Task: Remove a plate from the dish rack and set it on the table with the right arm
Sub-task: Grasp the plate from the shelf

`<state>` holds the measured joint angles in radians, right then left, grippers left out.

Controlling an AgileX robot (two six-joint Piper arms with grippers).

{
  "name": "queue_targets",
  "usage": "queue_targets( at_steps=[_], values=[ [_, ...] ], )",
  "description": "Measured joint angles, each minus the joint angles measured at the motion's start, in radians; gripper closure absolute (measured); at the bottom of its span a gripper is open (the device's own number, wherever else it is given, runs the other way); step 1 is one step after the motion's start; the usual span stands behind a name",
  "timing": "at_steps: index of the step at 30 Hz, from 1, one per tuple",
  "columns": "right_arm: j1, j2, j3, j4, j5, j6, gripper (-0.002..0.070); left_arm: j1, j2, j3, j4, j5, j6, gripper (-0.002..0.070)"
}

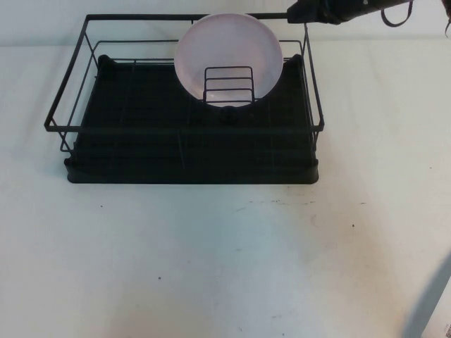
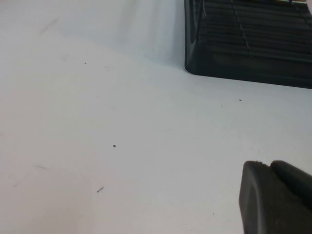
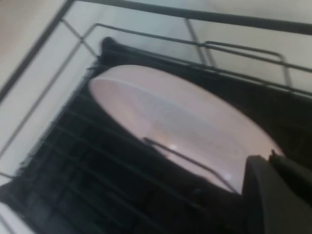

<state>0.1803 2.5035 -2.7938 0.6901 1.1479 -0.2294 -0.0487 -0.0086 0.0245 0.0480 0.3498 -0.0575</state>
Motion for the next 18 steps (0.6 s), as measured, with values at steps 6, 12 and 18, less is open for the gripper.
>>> queue_targets(
  at_steps=[6, 12, 18],
  values=[
    [0.002, 0.005, -0.025, -0.058, -0.025, 0.006, 0.0694, 0.0, 0.0, 0.0, 0.0, 0.0, 0.0, 0.0679],
    [0.025, 0.025, -0.027, -0.069, -0.07, -0.044, 0.0647, 0.0, 0.0, 0.0, 0.0, 0.0, 0.0, 0.0679],
    [0.037, 0.052, -0.027, -0.073, -0.119, -0.071, 0.0528, 0.0, 0.0, 0.0, 0.0, 0.0, 0.0, 0.0679]
  ],
)
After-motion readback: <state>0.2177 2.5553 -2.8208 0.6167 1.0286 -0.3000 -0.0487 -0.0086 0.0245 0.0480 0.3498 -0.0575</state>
